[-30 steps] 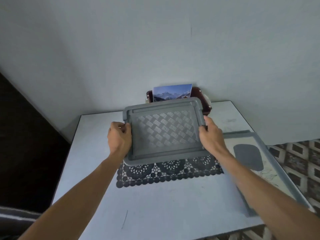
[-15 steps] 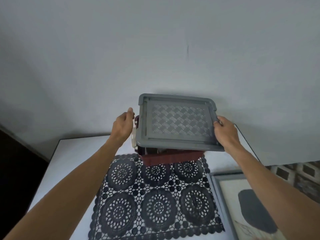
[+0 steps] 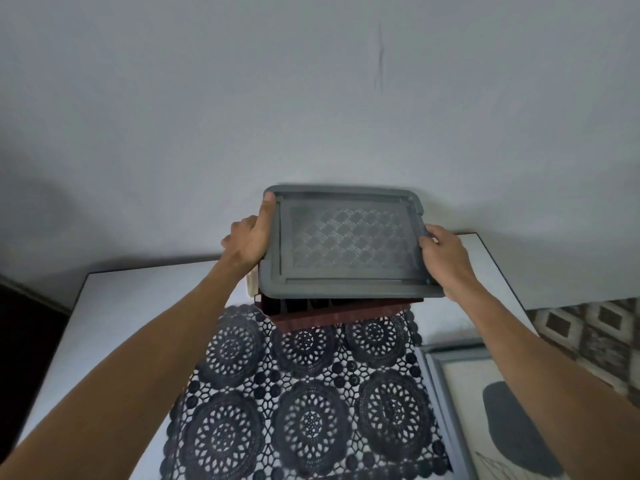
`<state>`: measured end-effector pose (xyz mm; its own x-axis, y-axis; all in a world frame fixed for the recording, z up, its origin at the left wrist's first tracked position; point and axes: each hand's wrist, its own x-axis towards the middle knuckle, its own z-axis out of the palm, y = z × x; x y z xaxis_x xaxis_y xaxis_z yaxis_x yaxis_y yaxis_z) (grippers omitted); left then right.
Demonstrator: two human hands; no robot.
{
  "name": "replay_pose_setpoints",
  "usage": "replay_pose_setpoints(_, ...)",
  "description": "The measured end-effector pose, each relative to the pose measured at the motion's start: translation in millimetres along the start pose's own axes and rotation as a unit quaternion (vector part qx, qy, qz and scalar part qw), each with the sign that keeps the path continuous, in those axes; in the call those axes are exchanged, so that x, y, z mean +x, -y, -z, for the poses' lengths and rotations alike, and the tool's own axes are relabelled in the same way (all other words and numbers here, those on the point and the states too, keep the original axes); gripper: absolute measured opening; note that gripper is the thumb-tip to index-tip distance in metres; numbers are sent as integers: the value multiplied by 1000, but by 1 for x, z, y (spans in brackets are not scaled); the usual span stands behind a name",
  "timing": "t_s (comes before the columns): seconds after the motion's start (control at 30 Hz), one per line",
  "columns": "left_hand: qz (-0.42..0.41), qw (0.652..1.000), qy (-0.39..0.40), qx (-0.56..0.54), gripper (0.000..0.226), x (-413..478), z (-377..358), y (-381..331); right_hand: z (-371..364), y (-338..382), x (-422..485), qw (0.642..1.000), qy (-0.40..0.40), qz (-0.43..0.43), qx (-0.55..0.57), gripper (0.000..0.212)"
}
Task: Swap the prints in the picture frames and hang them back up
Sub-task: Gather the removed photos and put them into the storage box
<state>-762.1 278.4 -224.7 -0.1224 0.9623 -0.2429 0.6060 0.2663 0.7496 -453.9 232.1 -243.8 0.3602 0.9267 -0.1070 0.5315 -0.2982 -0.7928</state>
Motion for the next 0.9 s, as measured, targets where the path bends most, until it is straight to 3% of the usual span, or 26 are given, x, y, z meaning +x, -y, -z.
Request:
replay_pose_setpoints(0.2,-22,987,-31,154,73,6,-3,17,0,5,7,997,35,2,-66,29)
replay_pose_setpoints(0.47,-2,992,-122,38,54,2,-14,33,-20,14,8,976,12,10,-217,24)
replay_pose_setpoints(0.63,22,993,-115,19,58,0,-16,42,-27,10,7,967,6,3,-255,28)
replay_pose_setpoints(0.83,40,992,-101,67,56,-4,-23,36,-25,0,6,963,-32,-2,-267,21)
replay_pose_setpoints(0.9,36,991,-106,67,55,-6,-25,36,-25,-5,7,977,-22,15,-213,20)
